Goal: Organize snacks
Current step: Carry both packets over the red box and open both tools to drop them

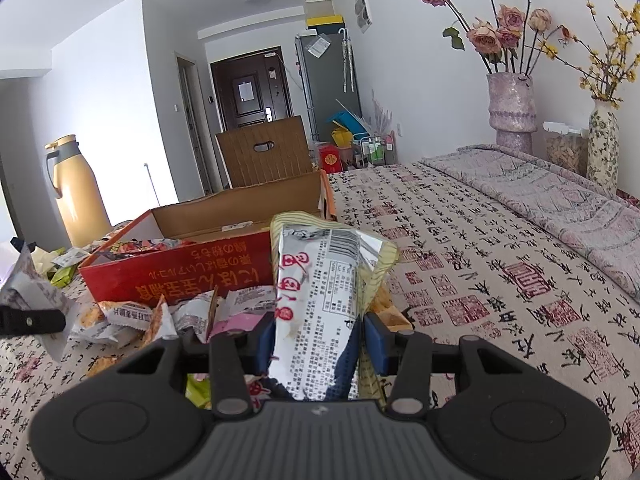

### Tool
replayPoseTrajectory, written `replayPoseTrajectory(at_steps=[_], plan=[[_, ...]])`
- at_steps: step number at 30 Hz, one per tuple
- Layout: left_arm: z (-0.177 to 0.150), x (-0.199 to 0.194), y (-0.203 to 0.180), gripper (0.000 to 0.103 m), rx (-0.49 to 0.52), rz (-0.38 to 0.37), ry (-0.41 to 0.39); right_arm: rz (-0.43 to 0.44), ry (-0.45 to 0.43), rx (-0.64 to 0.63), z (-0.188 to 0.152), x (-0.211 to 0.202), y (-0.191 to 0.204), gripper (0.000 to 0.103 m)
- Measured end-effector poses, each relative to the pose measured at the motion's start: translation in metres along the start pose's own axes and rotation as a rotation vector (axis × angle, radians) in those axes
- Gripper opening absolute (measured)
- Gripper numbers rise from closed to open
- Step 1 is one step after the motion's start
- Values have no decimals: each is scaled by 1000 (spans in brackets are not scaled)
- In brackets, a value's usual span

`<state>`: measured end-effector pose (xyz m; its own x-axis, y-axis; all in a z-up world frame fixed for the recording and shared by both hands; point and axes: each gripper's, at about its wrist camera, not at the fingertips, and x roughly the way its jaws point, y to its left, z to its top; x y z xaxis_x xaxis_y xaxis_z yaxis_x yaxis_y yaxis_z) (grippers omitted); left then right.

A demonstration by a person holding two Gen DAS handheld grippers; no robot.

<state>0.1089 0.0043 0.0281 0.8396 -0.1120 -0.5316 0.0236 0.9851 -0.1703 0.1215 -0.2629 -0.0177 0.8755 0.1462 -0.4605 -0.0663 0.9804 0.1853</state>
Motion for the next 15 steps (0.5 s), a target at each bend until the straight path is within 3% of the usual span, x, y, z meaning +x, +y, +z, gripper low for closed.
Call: replayPoseTrajectory(at_steps=[15], plan=[[56, 20, -20, 19, 70, -25, -120, 63, -106, -64, 52, 20, 27, 45]])
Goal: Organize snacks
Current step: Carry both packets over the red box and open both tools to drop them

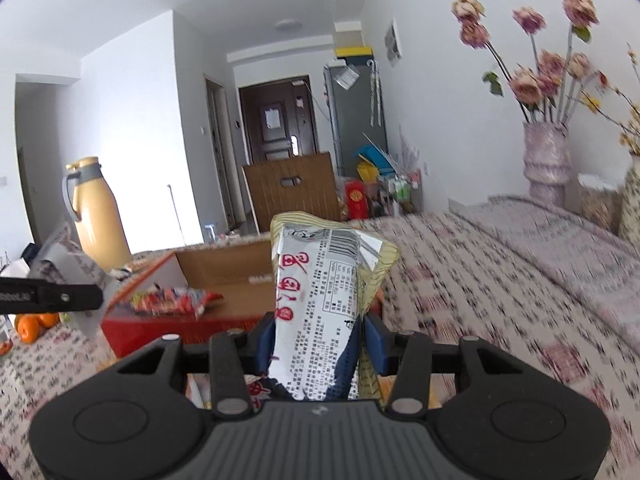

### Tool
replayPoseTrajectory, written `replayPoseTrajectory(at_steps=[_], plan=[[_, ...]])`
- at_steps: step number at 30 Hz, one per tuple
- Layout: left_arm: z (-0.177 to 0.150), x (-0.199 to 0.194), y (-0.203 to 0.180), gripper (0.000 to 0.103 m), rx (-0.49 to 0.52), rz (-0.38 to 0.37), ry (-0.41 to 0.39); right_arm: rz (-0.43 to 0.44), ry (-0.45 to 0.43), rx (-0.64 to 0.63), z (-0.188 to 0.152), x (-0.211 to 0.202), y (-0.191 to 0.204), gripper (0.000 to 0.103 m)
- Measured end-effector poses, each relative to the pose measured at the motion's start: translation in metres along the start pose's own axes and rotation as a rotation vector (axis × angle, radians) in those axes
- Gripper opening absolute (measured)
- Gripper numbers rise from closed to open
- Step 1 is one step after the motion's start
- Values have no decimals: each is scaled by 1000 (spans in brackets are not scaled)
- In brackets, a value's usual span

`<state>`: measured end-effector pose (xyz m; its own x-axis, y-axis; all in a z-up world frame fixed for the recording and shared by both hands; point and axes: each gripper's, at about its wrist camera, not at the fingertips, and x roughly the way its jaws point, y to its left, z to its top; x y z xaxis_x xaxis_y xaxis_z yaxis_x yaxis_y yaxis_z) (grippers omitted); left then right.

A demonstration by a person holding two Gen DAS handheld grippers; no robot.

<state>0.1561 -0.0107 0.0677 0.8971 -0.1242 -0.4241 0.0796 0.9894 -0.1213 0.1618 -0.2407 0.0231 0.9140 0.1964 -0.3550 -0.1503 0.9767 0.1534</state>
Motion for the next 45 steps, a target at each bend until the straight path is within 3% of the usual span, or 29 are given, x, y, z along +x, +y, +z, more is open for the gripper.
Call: replayPoseTrajectory(at_steps=[9, 16, 24, 34, 36, 38, 40, 41, 42, 43, 45], plan=[[33, 34, -1, 19, 17, 19, -42, 46, -56, -39, 47, 44, 24, 45], [47, 70, 14, 19, -2, 61, -33, 76, -21, -57, 69, 94, 43, 45], [35, 113, 36, 19, -37, 91, 27, 83, 98, -85, 56, 149, 62, 45], [24, 125, 44, 19, -37, 90, 62, 81, 183, -93, 39, 173, 61, 45], [23, 125, 44, 20, -43, 90, 60, 81, 186, -89, 39, 173, 60, 53], [22, 125, 46, 27, -45, 96, 60, 73, 187, -77, 39, 172, 57, 64], [22, 123, 48, 61, -56, 97, 52, 68, 185, -57, 39, 171, 52, 70], [23, 121, 49, 71, -61, 112, 39, 60, 183, -49, 40, 170, 49, 80], [23, 118, 50, 94, -68, 133, 26, 47, 177, -39, 41, 168, 46, 92], [23, 115, 51, 103, -78, 152, 8, 39, 171, -32, 42, 167, 43, 98], [24, 109, 54, 103, -93, 161, -24, 30, 150, -12, 44, 162, 37, 103]])
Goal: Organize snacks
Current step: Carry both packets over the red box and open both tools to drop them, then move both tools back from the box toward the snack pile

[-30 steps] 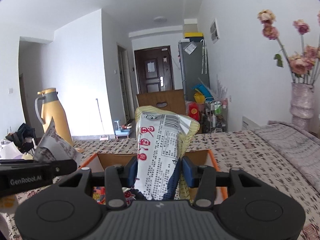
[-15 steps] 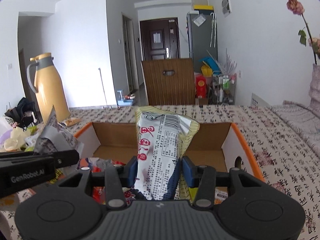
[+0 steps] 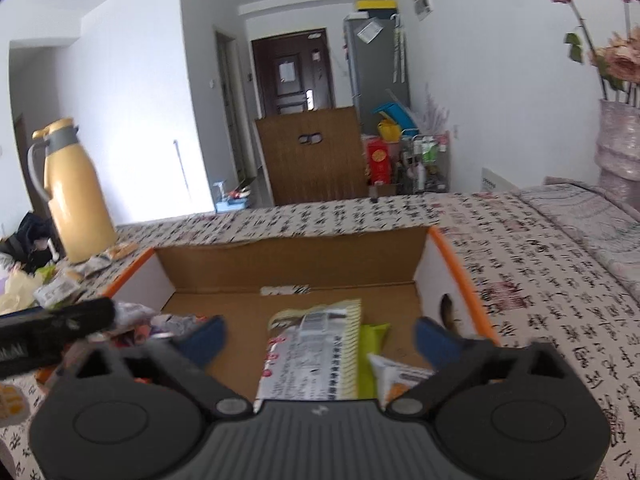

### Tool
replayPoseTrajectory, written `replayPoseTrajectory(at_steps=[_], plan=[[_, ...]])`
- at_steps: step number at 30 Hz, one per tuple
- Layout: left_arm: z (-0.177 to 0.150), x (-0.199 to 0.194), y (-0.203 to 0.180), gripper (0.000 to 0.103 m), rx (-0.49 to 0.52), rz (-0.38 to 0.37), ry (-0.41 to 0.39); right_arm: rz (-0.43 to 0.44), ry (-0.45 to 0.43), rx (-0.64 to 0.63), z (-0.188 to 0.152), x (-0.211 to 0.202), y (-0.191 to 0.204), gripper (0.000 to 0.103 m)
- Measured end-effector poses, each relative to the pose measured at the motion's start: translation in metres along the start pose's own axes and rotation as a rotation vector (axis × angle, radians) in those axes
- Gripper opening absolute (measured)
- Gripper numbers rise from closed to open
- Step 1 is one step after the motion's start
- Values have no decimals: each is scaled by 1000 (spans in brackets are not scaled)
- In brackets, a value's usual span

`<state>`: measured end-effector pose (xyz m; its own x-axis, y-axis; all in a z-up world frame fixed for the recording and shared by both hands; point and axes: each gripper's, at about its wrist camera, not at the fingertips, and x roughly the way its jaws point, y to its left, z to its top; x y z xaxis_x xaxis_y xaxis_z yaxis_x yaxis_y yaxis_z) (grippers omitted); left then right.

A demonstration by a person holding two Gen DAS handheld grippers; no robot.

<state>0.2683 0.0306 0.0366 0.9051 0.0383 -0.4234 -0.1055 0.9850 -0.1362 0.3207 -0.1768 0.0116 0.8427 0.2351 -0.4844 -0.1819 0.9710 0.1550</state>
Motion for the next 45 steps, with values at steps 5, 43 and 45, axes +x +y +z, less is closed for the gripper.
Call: replayPoseTrajectory(at_steps=[5, 43, 45], plan=[[3, -4, 3, 103, -17, -6, -5, -7, -29, 34, 3, -9, -10, 103], [-1, -107, 5, 103, 10, -22, -61, -37, -98, -44, -15, -121, 1, 103], [-6, -114, 7, 103, 12, -24, -57, -36, -96, -49, -21, -128, 3, 103]])
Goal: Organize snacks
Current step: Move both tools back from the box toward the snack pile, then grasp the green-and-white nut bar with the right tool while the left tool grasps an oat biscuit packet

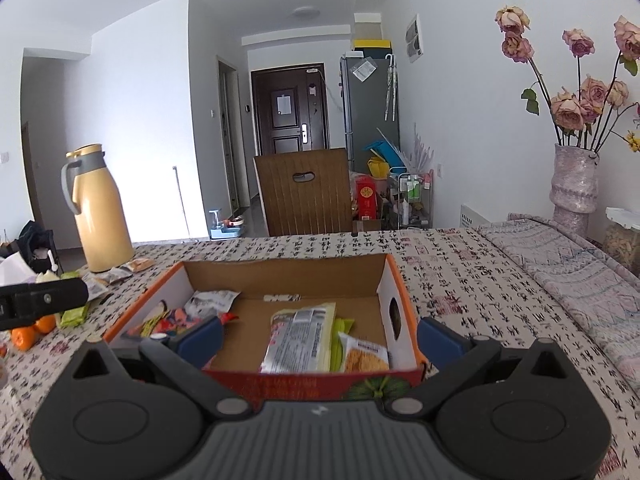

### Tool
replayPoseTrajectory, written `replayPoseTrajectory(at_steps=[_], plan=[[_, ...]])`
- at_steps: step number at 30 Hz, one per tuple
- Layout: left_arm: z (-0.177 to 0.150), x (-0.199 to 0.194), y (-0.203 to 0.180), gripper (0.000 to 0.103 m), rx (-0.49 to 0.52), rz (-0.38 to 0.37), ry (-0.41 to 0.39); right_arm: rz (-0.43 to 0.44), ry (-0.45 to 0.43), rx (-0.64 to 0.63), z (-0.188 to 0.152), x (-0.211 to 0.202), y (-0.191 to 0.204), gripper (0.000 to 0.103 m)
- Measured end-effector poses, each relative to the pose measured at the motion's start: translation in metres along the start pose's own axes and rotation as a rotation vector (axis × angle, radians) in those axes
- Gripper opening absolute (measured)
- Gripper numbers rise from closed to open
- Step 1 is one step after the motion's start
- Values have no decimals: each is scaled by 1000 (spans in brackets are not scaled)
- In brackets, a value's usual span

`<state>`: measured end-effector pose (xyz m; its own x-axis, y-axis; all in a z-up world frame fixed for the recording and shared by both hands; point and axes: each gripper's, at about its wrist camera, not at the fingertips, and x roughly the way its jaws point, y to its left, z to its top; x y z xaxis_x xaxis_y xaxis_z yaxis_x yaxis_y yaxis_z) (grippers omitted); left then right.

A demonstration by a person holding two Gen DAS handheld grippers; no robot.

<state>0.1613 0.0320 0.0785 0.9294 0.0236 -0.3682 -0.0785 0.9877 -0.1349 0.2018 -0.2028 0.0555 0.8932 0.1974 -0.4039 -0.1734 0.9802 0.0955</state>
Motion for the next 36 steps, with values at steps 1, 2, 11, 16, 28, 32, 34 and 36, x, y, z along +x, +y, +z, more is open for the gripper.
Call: replayPoseTrajectory(at_steps=[1, 2, 11, 16, 28, 32, 34, 36], plan=[[-2, -4, 1, 103, 2, 0, 2, 1, 1, -2, -3, -4, 1, 103], [-5, -8, 2, 103, 3, 0, 4, 3, 3, -5, -5, -9, 2, 103], [-31, -36, 10, 103, 4, -8, 44, 25, 50, -25, -38, -39, 13, 103], [-52, -43, 14, 103, 18, 7, 99, 67, 146, -33, -68, -43, 26, 103], [-90, -55, 25, 103, 26, 0, 196, 29, 283, -60, -120, -40, 68, 103], [-94, -58, 28, 103, 8, -5, 214, 28, 285, -65, -124, -45, 66, 101], [-94, -58, 28, 103, 2, -8, 219, 28, 283, -70, -125, -49, 62, 99], [-96, -60, 28, 103, -2, -12, 223, 28, 282, -77, -125, -52, 60, 96]])
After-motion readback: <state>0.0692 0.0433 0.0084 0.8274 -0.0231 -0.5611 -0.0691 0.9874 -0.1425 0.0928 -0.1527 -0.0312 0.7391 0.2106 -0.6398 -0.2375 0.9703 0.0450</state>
